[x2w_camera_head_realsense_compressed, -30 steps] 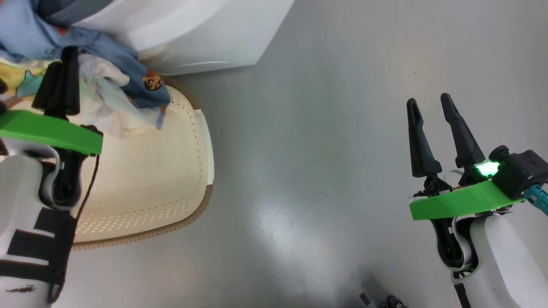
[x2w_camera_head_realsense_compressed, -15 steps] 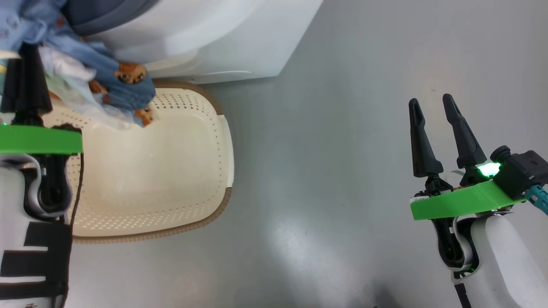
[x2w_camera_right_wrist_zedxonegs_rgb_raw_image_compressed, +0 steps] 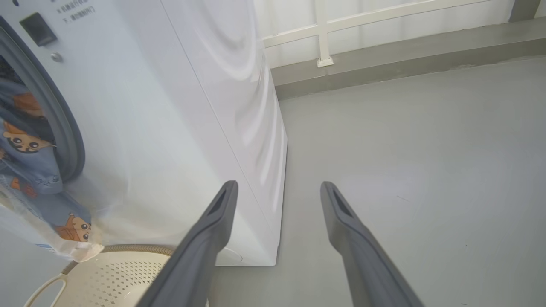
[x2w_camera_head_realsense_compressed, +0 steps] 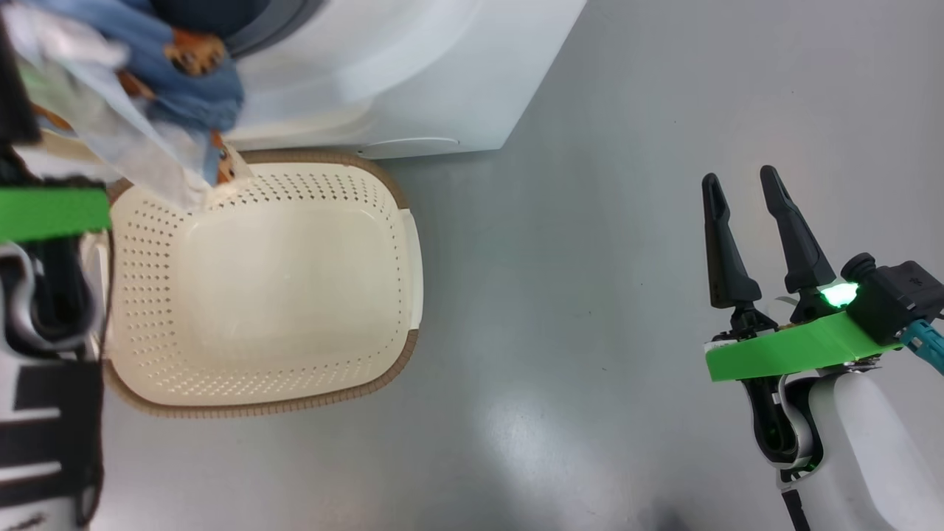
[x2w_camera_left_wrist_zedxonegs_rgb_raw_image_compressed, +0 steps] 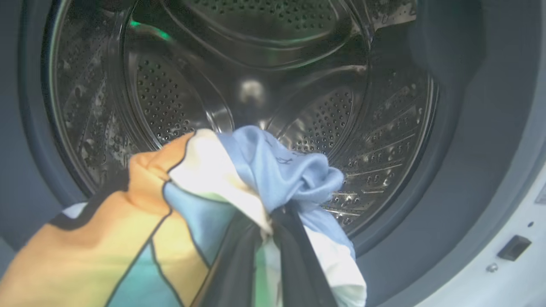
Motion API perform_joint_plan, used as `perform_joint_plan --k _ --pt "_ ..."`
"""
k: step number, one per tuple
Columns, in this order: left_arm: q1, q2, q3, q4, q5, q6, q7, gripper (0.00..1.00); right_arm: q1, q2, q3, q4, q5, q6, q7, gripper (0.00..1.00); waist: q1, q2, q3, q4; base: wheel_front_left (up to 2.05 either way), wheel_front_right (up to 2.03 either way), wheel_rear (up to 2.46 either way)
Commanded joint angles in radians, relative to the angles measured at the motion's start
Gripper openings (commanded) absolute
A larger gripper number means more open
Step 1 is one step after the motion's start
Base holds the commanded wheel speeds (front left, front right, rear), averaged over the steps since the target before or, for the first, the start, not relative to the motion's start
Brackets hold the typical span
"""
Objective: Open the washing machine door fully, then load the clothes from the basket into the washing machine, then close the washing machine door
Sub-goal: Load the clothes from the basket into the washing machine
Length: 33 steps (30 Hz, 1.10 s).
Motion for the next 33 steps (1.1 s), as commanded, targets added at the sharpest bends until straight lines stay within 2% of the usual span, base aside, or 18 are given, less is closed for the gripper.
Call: perform_joint_plan --k 1,16,33 --pt "-0.033 0.042 0.034 -0.039 0.018 0.001 -0.006 0.0 0.026 -0.002 0.022 -0.017 -0.001 0.006 -0.008 1.0 0.0 0.0 -0.004 -0.002 0.0 0.0 0.0" --pt "-0.256 0.094 0.0 0.009 0.071 0.001 -0.006 0.0 0.03 0.007 0.032 -0.017 0.01 0.006 -0.008 1.0 0.0 0.0 -0.003 -0.042 0.0 0.0 0.0" --pt "-0.372 0.151 -0.094 0.35 0.085 0.001 -0.006 0.0 0.034 0.018 0.069 -0.014 0.014 0.006 -0.008 1.0 0.0 0.0 0.012 -0.107 0.0 0.0 0.0"
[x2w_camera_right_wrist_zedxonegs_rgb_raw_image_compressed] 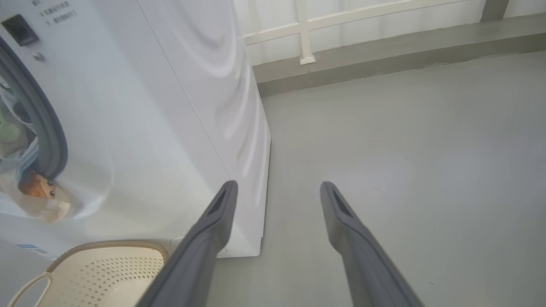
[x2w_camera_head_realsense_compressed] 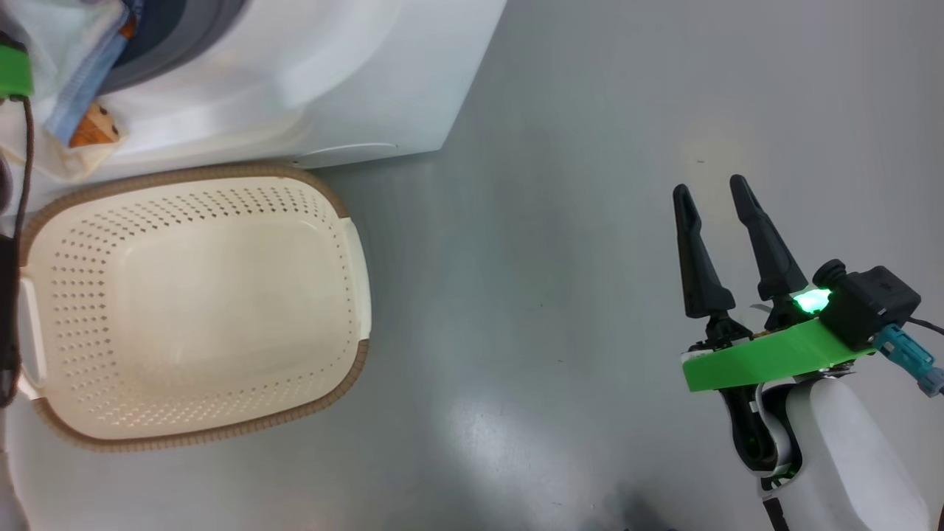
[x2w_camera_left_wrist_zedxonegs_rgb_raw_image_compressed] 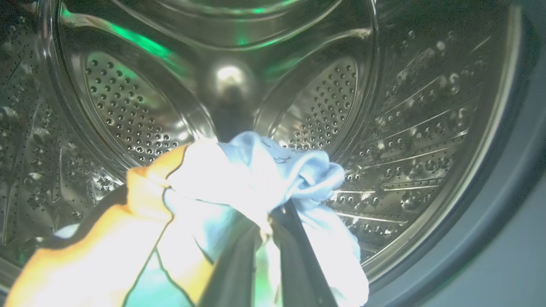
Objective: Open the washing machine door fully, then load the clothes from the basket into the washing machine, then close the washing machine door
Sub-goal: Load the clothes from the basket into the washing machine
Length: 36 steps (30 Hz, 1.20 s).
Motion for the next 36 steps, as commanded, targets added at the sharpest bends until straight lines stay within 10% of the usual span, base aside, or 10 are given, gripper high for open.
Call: perform_joint_plan --k 1,23,36 --pt "-0.033 0.062 0.002 0.021 0.016 0.001 -0.005 0.0 0.033 0.003 0.031 -0.02 0.006 0.006 -0.008 1.0 0.0 0.0 0.008 -0.011 0.0 0.0 0.0" --pt "-0.282 0.166 -0.234 0.357 -0.021 0.001 -0.005 0.0 0.042 0.012 0.079 -0.026 0.016 0.006 -0.008 1.0 0.0 0.0 0.052 -0.103 0.0 0.0 0.0" --pt "-0.332 0.184 0.022 0.025 0.16 0.001 -0.005 0.0 0.017 0.013 0.09 -0.047 0.028 0.006 -0.008 1.0 0.0 0.0 0.106 -0.118 0.0 0.0 0.0"
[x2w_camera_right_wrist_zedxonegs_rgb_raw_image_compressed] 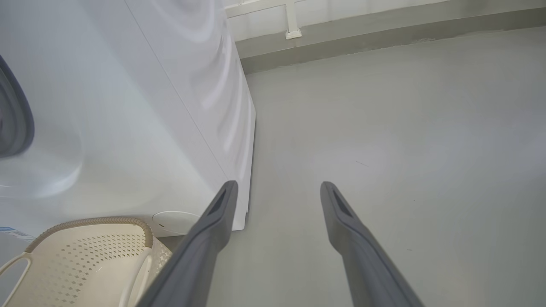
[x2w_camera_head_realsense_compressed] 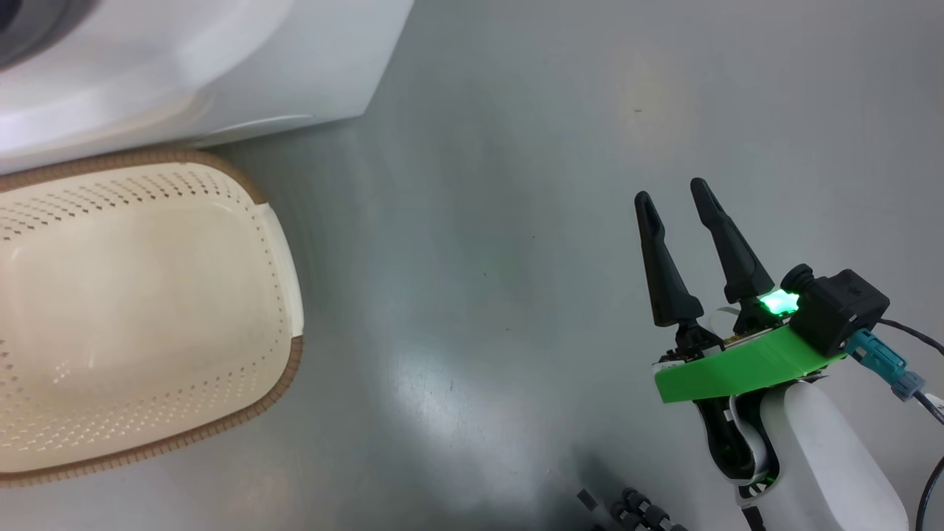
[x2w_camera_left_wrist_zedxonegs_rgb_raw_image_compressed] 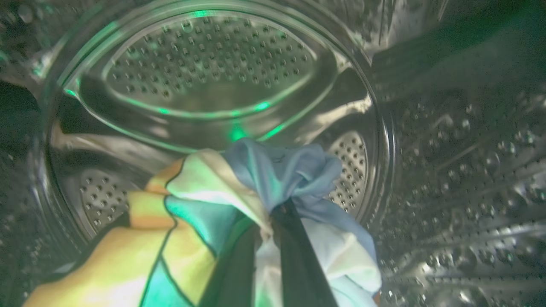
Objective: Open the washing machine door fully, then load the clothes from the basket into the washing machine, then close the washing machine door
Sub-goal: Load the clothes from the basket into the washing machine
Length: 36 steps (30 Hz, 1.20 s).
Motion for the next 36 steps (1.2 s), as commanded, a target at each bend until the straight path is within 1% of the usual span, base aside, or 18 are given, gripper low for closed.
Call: perform_joint_plan --k 1,3,5,8,10,12,13,14,17,18,19,20,21,24,28,30,36 --pt "0.014 0.037 0.04 -0.054 0.026 0.001 -0.005 0.0 0.016 -0.002 0.024 -0.025 0.02 0.006 -0.008 1.0 0.0 -0.0001 0.009 -0.001 0.0 0.0 0.0" --pt "0.031 0.024 0.082 -0.098 0.061 0.001 -0.005 0.0 0.011 -0.002 0.024 -0.027 0.023 0.006 -0.008 1.0 0.0 -0.0001 0.016 0.0 0.0 0.0 0.0" --pt "0.057 0.009 0.11 -0.114 0.077 0.001 -0.005 0.0 0.007 -0.002 0.024 -0.028 0.026 0.006 -0.008 1.0 0.0 -0.0001 0.02 0.001 0.0 0.0 0.0" --pt "0.099 -0.003 0.105 -0.081 0.083 0.001 -0.005 0.0 0.003 -0.002 0.026 -0.028 0.03 0.006 -0.008 1.0 0.0 -0.0001 0.021 0.003 0.0 0.0 0.0" --pt "0.114 -0.005 0.09 -0.025 0.075 0.001 -0.005 0.0 0.003 -0.002 0.027 -0.026 0.031 0.006 -0.008 1.0 0.0 -0.0001 0.017 0.005 0.0 0.0 0.0" --pt "0.115 -0.001 0.061 0.037 0.07 0.001 -0.005 0.04 0.004 -0.002 0.027 -0.024 0.031 0.006 -0.008 1.0 0.0 -0.0001 0.012 0.008 0.0 0.0 0.0" --pt "0.113 -0.001 0.047 0.076 0.061 0.001 -0.005 0.1 0.005 -0.002 0.027 -0.023 0.031 0.006 -0.008 1.0 0.0 -0.0001 0.009 0.01 0.0 0.0 0.0" --pt "0.106 0.003 0.03 0.108 0.059 0.001 -0.005 0.11 0.006 -0.002 0.026 -0.022 0.031 0.006 -0.008 1.0 0.0 -0.0001 0.007 0.012 0.0 0.0 0.0" --pt "0.08 0.005 -0.034 0.21 0.041 0.001 -0.005 0.19 0.008 -0.002 0.025 -0.02 0.03 0.006 -0.008 1.0 0.0 -0.0001 -0.003 0.016 0.0 0.0 0.0" --pt "0.067 0.009 -0.059 0.24 0.041 0.001 -0.005 0.25 0.009 -0.002 0.024 -0.019 0.03 0.006 -0.008 1.0 0.0 -0.0001 -0.005 0.018 0.0 0.0 0.0" --pt "0.054 0.007 -0.068 0.276 0.026 0.001 -0.004 0.38 0.009 -0.002 0.024 -0.019 0.03 0.006 -0.008 1.0 0.0 -0.0001 -0.007 0.02 0.0 0.0 0.0" --pt "0.043 0.001 -0.081 0.308 0.008 0.001 0.004 0.56 0.01 -0.002 0.025 -0.018 0.03 0.006 -0.008 1.0 0.0 -0.0001 -0.01 0.021 0.0 0.0 0.0" --pt "0.032 0.0 -0.102 0.331 0.001 0.001 0.009 1.0 0.01 -0.002 0.026 -0.018 0.031 0.006 -0.008 1.0 0.0 -0.0001 -0.013 0.022 0.0 0.0 0.0" --pt "0.011 -0.008 -0.147 0.389 -0.039 0.001 0.039 1.0 0.01 -0.002 0.027 -0.017 0.032 0.006 -0.008 1.0 0.0 -0.0001 -0.024 0.026 0.0 0.0 0.0" --pt "-0.004 -0.004 -0.203 0.454 -0.09 0.001 0.069 1.0 0.01 -0.002 0.026 -0.013 0.029 0.006 -0.008 1.0 0.0 -0.0001 -0.044 0.033 0.0 0.0 0.0" --pt "-0.004 -0.006 -0.214 0.478 -0.112 0.001 0.082 1.0 0.011 -0.002 0.027 -0.011 0.028 0.006 -0.008 1.0 0.0 -0.0001 -0.053 0.034 0.0 0.0 0.0" --pt "-0.003 -0.011 -0.248 0.48 -0.154 0.001 0.064 1.0 0.012 -0.002 0.027 -0.009 0.025 0.006 -0.008 1.0 0.0 -0.0001 -0.063 0.041 0.0 0.0 0.0"
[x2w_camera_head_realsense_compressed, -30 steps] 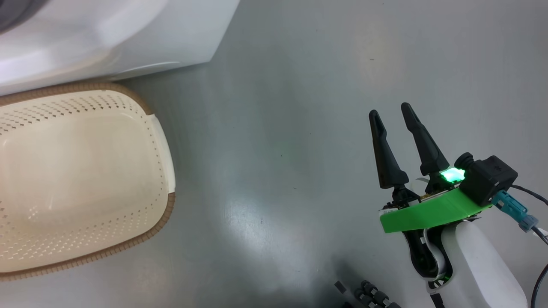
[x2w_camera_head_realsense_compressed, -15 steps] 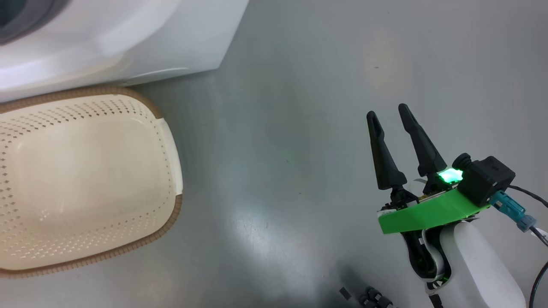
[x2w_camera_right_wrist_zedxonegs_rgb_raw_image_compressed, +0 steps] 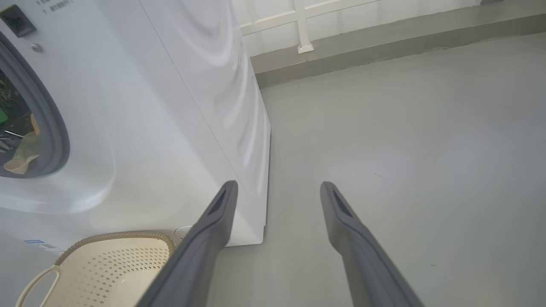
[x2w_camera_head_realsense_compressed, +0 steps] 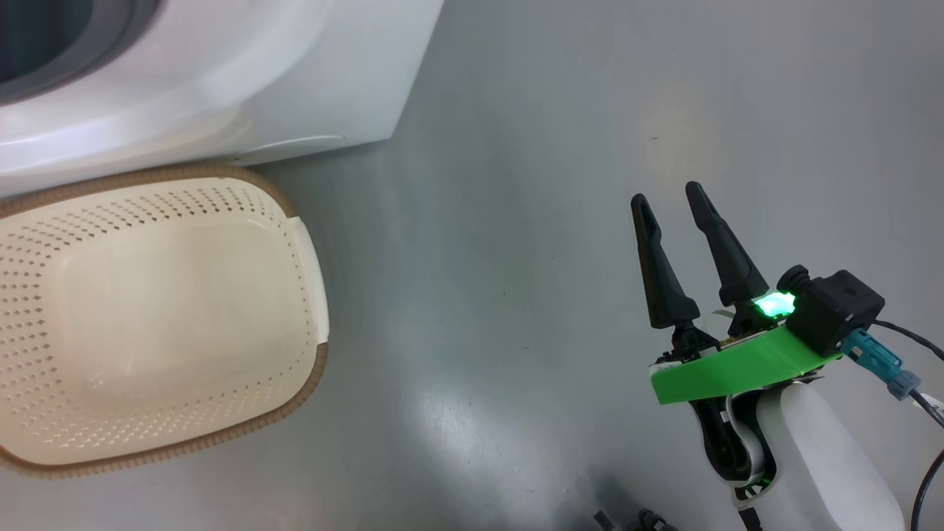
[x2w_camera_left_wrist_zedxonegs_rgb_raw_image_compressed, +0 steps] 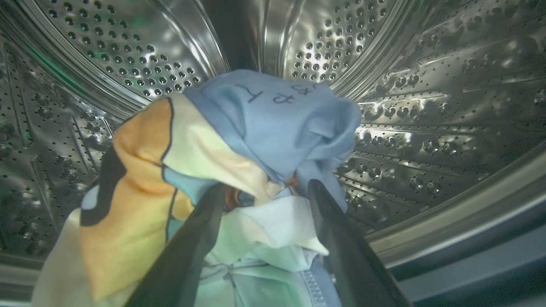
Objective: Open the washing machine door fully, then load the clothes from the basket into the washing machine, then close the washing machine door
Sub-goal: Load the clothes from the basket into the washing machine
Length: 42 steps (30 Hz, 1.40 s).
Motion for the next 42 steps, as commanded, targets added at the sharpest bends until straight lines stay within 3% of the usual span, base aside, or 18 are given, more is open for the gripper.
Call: perform_joint_plan --k 1,9,14,25,42 --pt "-0.017 0.044 0.005 -0.024 -0.013 0.001 -0.01 1.0 0.014 -0.004 0.015 -0.016 -0.003 0.006 -0.008 1.0 0.0 -0.0001 -0.002 0.002 0.0 0.0 0.0" --pt "0.061 0.04 -0.009 -0.111 -0.123 0.001 -0.068 1.0 0.019 -0.004 0.002 -0.015 -0.011 0.006 -0.008 1.0 0.0 -0.0001 -0.024 0.021 0.0 0.0 0.0" --pt "0.141 0.046 0.074 -0.24 -0.149 0.001 -0.071 1.0 0.02 -0.004 -0.01 -0.017 -0.02 0.006 -0.008 1.0 0.0 -0.0001 -0.042 0.04 0.0 0.0 0.0" --pt "0.379 -0.033 0.313 -0.457 -0.02 0.001 -0.071 1.0 0.039 -0.011 -0.026 -0.007 -0.029 0.006 -0.008 1.0 0.0 -0.0001 -0.11 0.074 0.0 0.0 0.0" --pt "0.682 -0.115 0.433 -0.596 0.095 0.001 -0.071 1.0 0.091 -0.065 -0.064 0.019 -0.023 0.006 -0.008 1.0 0.0 -0.0001 -0.256 0.134 0.0 0.0 0.0"
